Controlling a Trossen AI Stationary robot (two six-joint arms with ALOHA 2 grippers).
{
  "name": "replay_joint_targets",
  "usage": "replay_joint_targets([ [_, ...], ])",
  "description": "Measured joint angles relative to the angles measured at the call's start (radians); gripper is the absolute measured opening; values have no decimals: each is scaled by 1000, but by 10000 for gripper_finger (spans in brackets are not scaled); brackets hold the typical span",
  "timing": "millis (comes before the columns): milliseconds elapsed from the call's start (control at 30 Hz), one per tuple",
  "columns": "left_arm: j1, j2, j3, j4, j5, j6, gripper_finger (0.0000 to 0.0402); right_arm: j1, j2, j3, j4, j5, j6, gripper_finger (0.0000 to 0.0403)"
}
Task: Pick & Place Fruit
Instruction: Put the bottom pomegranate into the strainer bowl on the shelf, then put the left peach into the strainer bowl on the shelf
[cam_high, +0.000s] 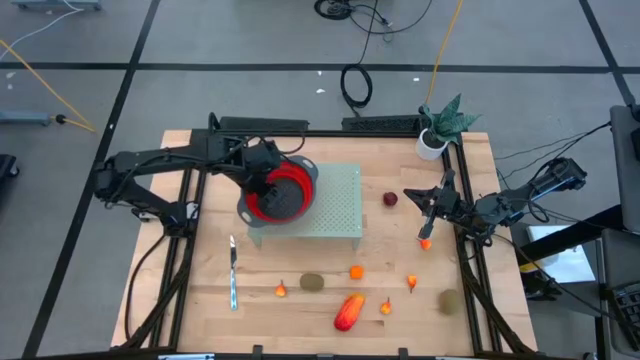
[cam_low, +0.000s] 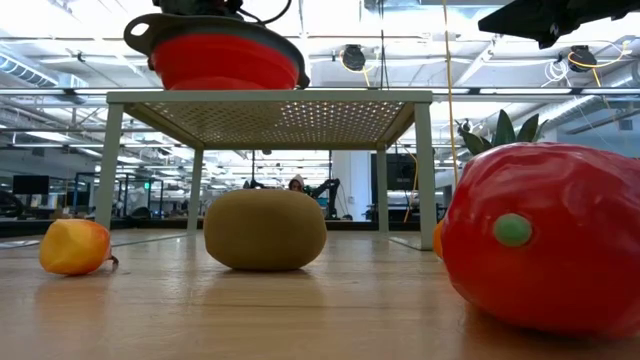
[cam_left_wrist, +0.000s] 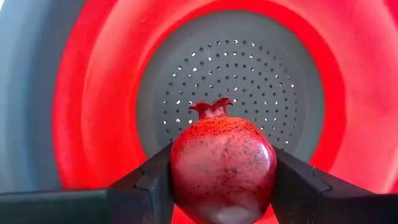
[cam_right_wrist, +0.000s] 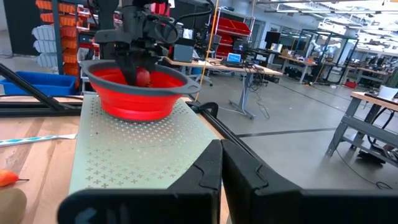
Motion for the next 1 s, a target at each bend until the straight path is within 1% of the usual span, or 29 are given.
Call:
replay_joint_targets([
  [300, 0, 1, 0, 0, 0, -1, 254, 0, 0, 0, 0, 0, 0, 0],
  [500, 9, 1, 18, -5, -3, -33, 262, 0, 0, 0, 0, 0, 0, 0],
  [733, 4, 0, 148, -4, -7, -6, 231, 0, 0, 0, 0, 0, 0, 0],
  [867, -23, 0, 217, -5, -46, -48, 206, 0, 0, 0, 0, -1, 0, 0],
  [1000, -76, -1, 253, -2, -72, -100, 175, 0, 0, 0, 0, -1, 0, 0],
])
